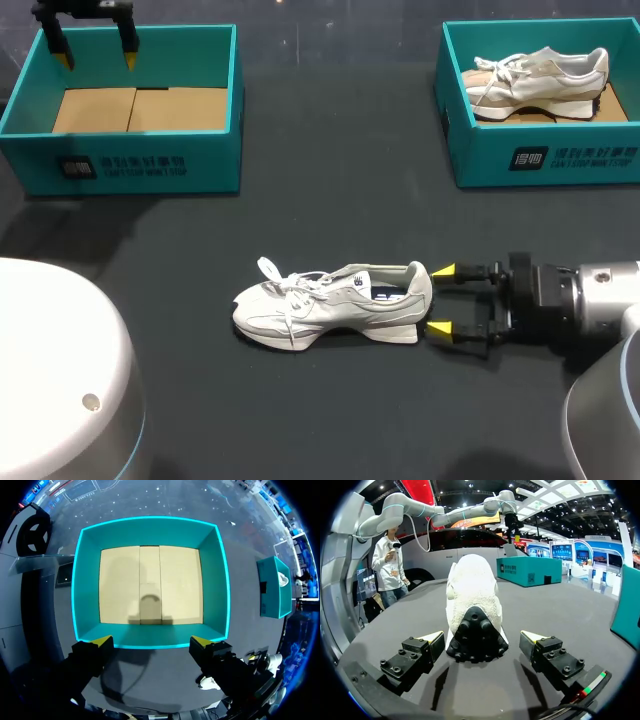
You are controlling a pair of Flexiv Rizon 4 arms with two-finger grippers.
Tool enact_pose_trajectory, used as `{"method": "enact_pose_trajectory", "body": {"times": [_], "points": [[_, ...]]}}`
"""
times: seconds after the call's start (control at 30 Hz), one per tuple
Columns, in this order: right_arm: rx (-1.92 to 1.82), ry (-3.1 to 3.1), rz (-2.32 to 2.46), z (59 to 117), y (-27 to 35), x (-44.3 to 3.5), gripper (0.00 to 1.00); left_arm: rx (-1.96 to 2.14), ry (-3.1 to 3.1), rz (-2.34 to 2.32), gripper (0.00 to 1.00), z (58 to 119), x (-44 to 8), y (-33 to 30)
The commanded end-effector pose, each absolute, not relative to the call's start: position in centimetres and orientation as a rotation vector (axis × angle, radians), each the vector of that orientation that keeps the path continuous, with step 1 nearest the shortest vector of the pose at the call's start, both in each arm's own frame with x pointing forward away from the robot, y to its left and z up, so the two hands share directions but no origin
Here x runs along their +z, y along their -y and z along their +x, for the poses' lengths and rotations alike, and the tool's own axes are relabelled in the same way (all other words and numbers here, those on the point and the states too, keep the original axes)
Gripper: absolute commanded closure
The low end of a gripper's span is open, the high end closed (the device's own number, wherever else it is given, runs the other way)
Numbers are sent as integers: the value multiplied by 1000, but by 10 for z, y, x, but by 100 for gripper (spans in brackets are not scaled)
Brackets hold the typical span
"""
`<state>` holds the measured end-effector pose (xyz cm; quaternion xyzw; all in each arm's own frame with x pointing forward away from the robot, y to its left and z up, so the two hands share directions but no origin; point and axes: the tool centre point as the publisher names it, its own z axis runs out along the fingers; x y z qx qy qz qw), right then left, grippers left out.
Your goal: Take the shoe out of the shoebox, open the shoe tongue, remove and reinsert the insole, then place the shoe into the shoebox
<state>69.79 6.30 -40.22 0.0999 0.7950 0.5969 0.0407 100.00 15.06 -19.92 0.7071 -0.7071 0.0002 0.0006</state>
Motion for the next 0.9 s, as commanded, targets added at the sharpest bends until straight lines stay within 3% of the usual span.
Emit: {"method": "enact_pose_trajectory", "body": {"times": [0.03, 0.9], "points": [[1824, -2440, 298, 700, -72, -405, 0, 0, 2221, 2221, 0, 1000, -199, -150], [1856, -2456, 152, 701, -109, -405, 0, 0, 2221, 2221, 0, 1000, -199, -150]]}}
